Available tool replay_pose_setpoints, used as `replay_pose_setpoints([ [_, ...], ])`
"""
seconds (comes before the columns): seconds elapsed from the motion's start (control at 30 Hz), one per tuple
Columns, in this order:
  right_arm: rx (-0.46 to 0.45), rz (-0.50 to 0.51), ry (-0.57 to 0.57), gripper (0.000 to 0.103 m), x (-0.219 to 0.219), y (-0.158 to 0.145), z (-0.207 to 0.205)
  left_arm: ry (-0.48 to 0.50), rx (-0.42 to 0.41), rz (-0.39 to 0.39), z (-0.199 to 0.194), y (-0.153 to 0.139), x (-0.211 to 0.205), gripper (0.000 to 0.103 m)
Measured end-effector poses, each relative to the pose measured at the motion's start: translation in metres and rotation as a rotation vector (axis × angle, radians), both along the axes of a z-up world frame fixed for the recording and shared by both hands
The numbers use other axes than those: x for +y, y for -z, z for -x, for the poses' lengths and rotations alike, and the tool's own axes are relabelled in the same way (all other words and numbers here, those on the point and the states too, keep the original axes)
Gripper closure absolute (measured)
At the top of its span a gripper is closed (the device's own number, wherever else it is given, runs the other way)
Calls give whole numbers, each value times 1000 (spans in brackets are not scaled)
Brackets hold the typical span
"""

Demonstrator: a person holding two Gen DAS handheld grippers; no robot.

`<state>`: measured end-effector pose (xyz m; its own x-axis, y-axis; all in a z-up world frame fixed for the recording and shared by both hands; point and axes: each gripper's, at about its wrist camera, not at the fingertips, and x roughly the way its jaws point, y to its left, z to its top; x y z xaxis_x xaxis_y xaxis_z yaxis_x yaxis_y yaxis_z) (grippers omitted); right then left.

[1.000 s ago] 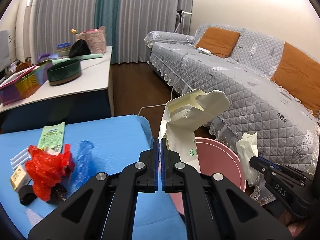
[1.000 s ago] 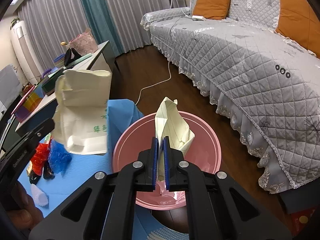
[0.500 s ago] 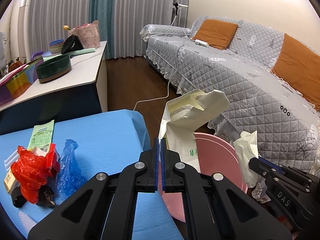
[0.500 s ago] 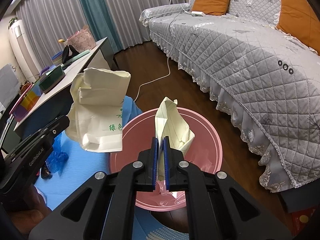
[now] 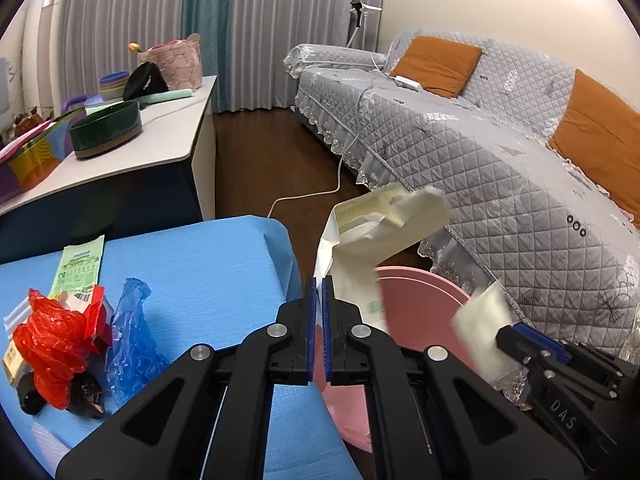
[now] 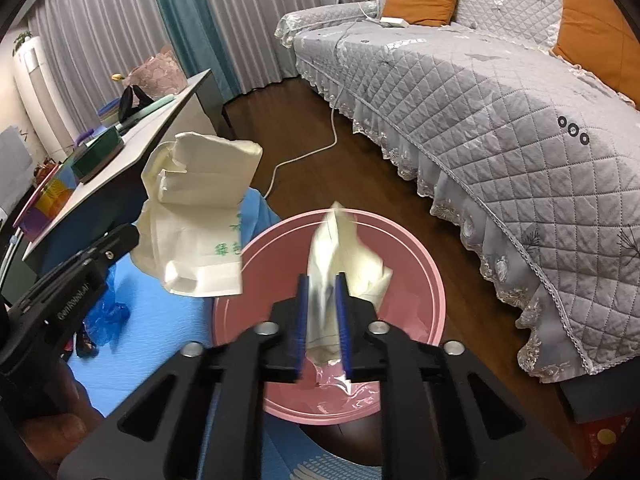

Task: Collect trash
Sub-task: 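Carry the white paper bag over the pink bin and open the right tool, then move both tools back to the table toward the blue plastic bag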

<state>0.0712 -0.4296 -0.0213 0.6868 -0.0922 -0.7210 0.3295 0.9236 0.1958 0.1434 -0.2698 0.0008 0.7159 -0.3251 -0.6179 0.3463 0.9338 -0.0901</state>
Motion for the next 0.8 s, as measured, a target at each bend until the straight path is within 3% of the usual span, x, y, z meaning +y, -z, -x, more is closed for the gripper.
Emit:
replay_pose_setpoints([
  [0.03, -2, 5, 3, 59, 0, 0, 0, 3, 4, 4, -1, 0, 1, 92],
  [0.07, -3, 9, 4, 55, 1, -1, 0, 4, 6, 4, 0, 0, 2, 79],
  [0.1, -4, 9, 2, 55, 1, -1, 0, 1, 1, 2, 0, 0, 3, 73],
  [0.7, -57, 52, 13, 55, 17, -19, 6, -66, -18, -7, 22, -23, 42, 71],
  [0.8, -91, 58, 25, 55, 21, -25, 8, -86, -30, -9, 28, -29, 52, 59],
])
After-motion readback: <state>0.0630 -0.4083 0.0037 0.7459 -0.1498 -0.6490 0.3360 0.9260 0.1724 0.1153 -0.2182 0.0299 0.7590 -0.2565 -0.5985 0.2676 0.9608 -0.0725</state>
